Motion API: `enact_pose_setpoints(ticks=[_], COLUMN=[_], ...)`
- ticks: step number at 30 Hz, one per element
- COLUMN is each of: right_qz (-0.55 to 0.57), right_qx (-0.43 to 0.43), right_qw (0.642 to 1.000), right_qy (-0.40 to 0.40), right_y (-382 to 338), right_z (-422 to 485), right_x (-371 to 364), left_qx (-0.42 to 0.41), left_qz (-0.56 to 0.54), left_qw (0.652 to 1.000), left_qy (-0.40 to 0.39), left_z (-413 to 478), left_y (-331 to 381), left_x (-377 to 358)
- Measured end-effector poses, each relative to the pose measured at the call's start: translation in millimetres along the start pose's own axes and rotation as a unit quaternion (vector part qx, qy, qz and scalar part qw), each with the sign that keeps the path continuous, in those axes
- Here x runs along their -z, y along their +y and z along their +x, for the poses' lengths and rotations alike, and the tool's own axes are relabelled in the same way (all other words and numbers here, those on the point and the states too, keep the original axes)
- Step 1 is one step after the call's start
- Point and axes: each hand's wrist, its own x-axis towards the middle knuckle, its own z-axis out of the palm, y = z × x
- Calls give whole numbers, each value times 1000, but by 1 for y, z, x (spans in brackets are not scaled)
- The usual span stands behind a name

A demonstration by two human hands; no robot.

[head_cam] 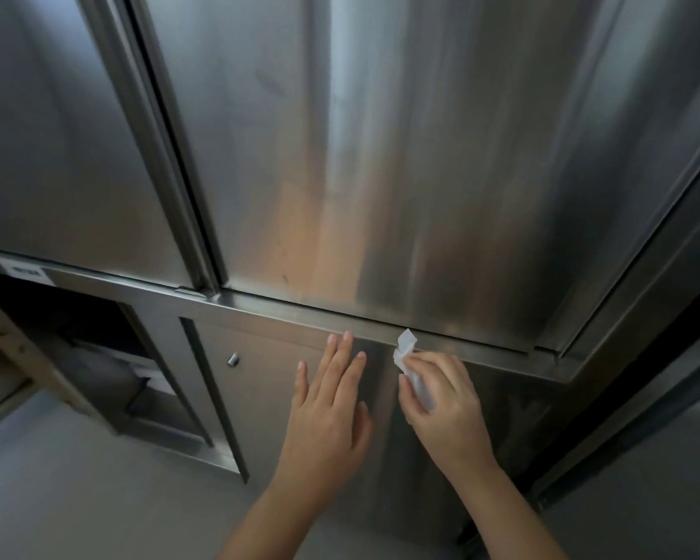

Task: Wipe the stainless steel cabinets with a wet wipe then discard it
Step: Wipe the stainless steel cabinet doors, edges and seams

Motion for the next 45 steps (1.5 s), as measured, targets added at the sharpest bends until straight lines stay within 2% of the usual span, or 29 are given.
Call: enact_pose_setpoints(ticks=[7, 13, 19, 23, 35, 40, 45], right_qz=[77, 130, 134, 133, 66, 73, 47], right_qx=[23, 29, 51, 53, 54, 64, 84], right_qw=[997, 991, 990, 990, 995, 990, 978], right_qy=[4, 13, 9, 19, 42, 104, 186], right_y=[-75, -170, -268, -309, -324, -309, -283], right_z=[21, 38, 57, 63, 99, 137, 187], right_x=[-48, -95, -146, -170, -202, -215, -210], left_qx=[44, 75, 69, 59, -14, -57, -140], left_qz=[38, 45, 68, 73, 58, 89, 96], left_qw=[997, 993, 990, 991, 994, 990, 979], left_qy=[54, 78, 106, 96, 91, 93, 111], left_z=[-28, -58, -81, -92, -52, -1, 69], left_y=[-60, -131, -213, -253, -295, -307, -307], left_x=[50, 120, 194, 222, 239, 243, 247])
